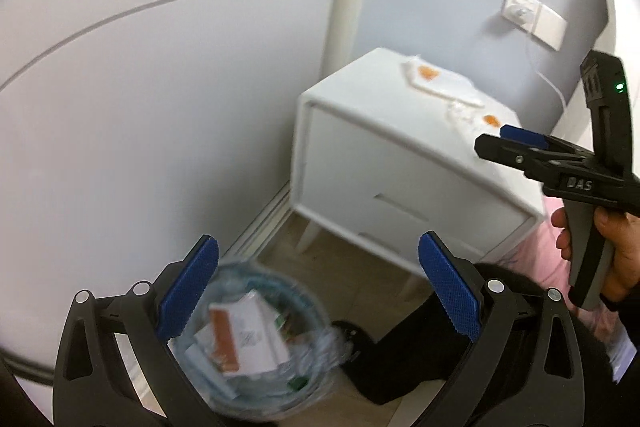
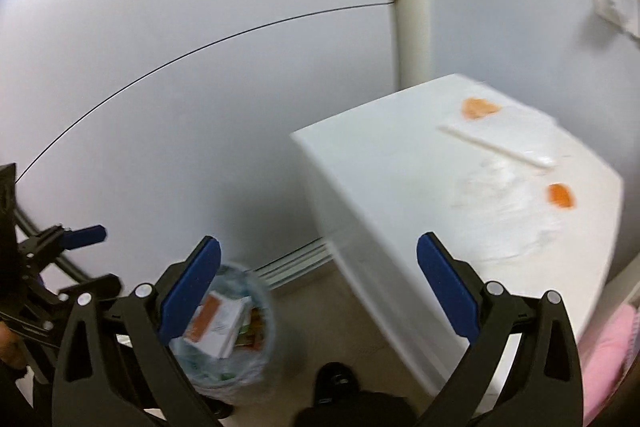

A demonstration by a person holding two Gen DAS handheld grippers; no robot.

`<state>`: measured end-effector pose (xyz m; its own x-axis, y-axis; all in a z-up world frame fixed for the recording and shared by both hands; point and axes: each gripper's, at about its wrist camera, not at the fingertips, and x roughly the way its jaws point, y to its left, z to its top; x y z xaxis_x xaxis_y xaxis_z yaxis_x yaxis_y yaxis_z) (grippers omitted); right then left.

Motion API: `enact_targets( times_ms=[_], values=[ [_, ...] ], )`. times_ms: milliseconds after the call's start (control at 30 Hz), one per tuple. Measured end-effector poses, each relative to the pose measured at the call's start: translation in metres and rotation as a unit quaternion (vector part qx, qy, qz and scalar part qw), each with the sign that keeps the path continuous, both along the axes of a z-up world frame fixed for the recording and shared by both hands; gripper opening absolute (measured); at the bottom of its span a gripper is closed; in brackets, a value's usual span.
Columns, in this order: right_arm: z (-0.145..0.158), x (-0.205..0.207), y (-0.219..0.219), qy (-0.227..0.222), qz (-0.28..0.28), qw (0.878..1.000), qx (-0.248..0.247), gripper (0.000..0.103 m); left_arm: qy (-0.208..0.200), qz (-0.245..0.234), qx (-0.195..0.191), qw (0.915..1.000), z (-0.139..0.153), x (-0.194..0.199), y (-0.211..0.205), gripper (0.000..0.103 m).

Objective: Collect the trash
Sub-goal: 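Move both tools back toward the nightstand and the crumpled tissue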

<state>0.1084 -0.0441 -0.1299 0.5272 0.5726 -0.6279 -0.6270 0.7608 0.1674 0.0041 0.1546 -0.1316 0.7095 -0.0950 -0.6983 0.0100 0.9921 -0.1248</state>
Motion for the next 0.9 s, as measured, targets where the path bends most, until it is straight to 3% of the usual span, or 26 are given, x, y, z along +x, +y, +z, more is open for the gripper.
enact_targets(
  times_ms=[333, 633, 900],
  values=[
    [0.000, 0.040, -0.056, -0.009, -0.057, 0.998, -0.030, 0.096, -0.017, -0.088, 0.012, 0.9960, 0.024, 0.052, -0.064, 0.097],
    [-0.013, 0.065, -0.066, -0.006, -0.036, 0.999, -0.040, 0.096, -0.017, -0.164, 0.013, 0.9862, 0.020, 0.098, -0.109, 0.097],
    [-0.034, 0.078, -0.056, -0.023, -0.002, 0.997, -0.076, 0.096, -0.006, -0.178, -0.001, 0.9839, 0.008, 0.132, -0.100, 0.097]
  ],
)
